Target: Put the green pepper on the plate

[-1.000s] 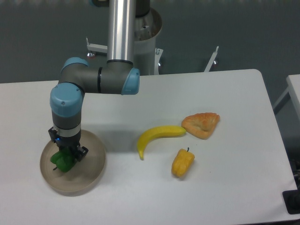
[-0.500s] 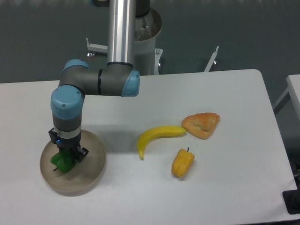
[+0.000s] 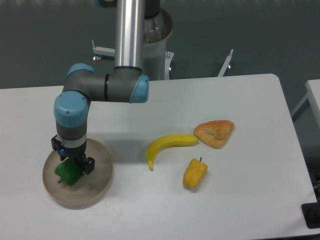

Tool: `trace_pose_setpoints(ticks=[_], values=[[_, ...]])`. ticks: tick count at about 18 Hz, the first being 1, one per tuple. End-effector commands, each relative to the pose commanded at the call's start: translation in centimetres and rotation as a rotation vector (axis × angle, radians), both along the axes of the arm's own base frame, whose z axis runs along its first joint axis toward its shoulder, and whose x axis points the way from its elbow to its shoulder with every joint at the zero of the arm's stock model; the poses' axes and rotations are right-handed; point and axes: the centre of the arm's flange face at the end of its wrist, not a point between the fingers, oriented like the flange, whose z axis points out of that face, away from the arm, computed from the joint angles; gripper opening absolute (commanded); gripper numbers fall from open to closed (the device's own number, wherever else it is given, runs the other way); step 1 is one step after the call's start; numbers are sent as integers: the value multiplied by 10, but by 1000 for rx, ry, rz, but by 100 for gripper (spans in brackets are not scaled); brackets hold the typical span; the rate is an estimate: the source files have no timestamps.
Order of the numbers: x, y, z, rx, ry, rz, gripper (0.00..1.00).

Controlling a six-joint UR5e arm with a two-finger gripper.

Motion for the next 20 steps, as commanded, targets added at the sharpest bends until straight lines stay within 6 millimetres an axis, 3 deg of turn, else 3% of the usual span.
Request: trace_pose_setpoints(ticks=[3, 5, 8, 13, 17, 20], values=[[-13, -5, 30, 39, 13, 16, 100], [-59, -17, 52, 58, 28, 77, 100], [-104, -21, 59, 70, 42, 116, 100], [-190, -36, 69, 87, 155, 19, 100], [-249, -42, 63, 73, 227, -47, 100], [-286, -48, 71, 75, 279, -83, 100]])
